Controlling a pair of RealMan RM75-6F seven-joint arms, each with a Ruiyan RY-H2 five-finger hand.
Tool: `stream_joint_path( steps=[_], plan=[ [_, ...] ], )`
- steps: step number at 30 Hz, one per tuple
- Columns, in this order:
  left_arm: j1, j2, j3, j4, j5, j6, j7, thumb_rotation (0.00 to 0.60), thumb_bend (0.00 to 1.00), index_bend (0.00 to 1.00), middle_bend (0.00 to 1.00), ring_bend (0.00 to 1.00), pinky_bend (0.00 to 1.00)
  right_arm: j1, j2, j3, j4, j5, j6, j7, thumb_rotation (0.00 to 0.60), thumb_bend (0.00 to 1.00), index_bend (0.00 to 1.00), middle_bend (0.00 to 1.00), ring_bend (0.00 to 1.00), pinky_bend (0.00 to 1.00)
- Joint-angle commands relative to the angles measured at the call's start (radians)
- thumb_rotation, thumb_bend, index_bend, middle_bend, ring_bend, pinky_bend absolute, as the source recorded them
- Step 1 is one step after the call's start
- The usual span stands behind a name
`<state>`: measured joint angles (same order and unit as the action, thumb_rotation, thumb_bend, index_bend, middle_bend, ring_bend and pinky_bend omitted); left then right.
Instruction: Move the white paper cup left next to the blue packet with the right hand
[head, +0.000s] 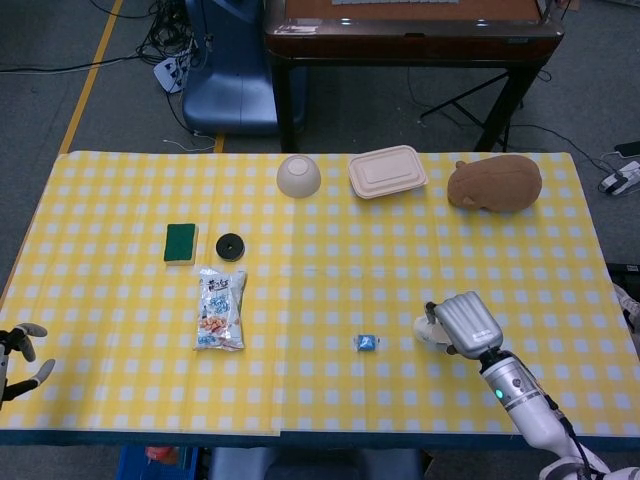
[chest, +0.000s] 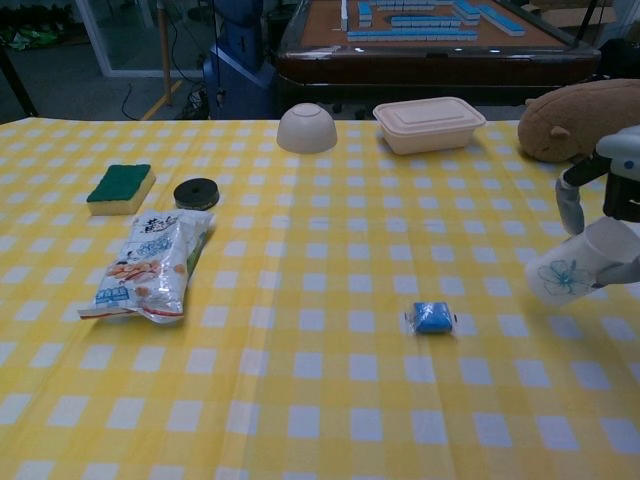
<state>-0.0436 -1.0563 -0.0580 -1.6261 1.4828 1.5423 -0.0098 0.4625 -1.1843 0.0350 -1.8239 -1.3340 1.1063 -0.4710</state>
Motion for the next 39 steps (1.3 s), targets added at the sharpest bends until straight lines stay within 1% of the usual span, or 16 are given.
stream_joint_path(
  steps=[1,4,6,9,13,17,21,28,32,35,38,39],
  plan=[
    [-0.001,-0.002,0.000,0.000,0.000,-0.002,0.004,0.600,0.25,0.52,0.62,0.49,0.62,-0.016,-0.005,0.027,0.142,-0.114,0.044,0.314,0.600,0.00,0.53,1.00,1.00,1.00],
    [-0.002,-0.004,0.001,0.001,-0.001,-0.006,0.010,0.600,0.25,0.52,0.62,0.49,0.62,-0.014,-0.047,0.033,0.238,-0.156,0.064,0.471,0.600,0.00,0.53,1.00,1.00,1.00],
    [-0.003,-0.005,0.001,0.001,-0.002,-0.008,0.014,0.600,0.25,0.52,0.62,0.49,0.62,-0.006,-0.082,0.035,0.317,-0.184,0.067,0.630,0.600,0.00,0.53,1.00,1.00,1.00],
    [-0.003,-0.005,0.001,0.000,-0.003,-0.008,0.014,0.600,0.25,0.52,0.62,0.49,0.62,0.008,-0.121,0.034,0.408,-0.212,0.063,0.807,0.600,0.00,0.53,1.00,1.00,1.00],
    [-0.003,-0.004,0.000,-0.001,-0.005,-0.008,0.013,0.600,0.25,0.52,0.62,0.49,0.62,0.032,-0.152,0.025,0.490,-0.236,0.041,0.942,0.600,0.00,0.53,1.00,1.00,1.00],
    [-0.003,-0.003,0.001,-0.001,-0.005,-0.009,0.011,0.600,0.25,0.52,0.62,0.49,0.62,0.061,-0.176,0.021,0.539,-0.247,0.008,1.025,0.600,0.00,0.53,1.00,1.00,1.00],
    [-0.001,-0.001,-0.001,-0.002,-0.005,-0.005,0.007,0.600,0.25,0.52,0.62,0.49,0.62,0.101,-0.188,0.017,0.570,-0.250,-0.049,1.104,0.600,0.00,0.53,1.00,1.00,1.00],
    [0.001,0.002,-0.004,-0.003,-0.015,-0.006,0.000,0.600,0.25,0.52,0.62,0.49,0.62,0.157,-0.182,-0.002,0.596,-0.267,-0.124,1.265,0.600,0.00,0.53,1.00,1.00,1.00],
    [0.000,0.003,-0.005,-0.002,-0.019,-0.010,-0.002,0.600,0.25,0.52,0.62,0.49,0.62,0.175,-0.185,-0.014,0.620,-0.271,-0.146,1.318,0.600,0.00,0.52,1.00,1.00,1.00],
    [0.000,0.003,-0.006,-0.002,-0.020,-0.009,-0.003,0.600,0.25,0.50,0.62,0.49,0.62,0.184,-0.191,-0.019,0.638,-0.265,-0.163,1.343,0.600,0.00,0.46,1.00,1.00,1.00],
    [0.000,0.002,-0.006,-0.001,-0.019,-0.009,-0.001,0.600,0.25,0.49,0.62,0.49,0.62,0.190,-0.194,-0.023,0.650,-0.259,-0.174,1.350,0.600,0.00,0.37,1.00,1.00,1.00],
    [0.001,0.002,-0.006,-0.002,-0.019,-0.008,0.000,0.600,0.25,0.49,0.62,0.49,0.62,0.191,-0.194,-0.025,0.652,-0.257,-0.177,1.349,0.600,0.00,0.32,1.00,1.00,1.00]
  ],
)
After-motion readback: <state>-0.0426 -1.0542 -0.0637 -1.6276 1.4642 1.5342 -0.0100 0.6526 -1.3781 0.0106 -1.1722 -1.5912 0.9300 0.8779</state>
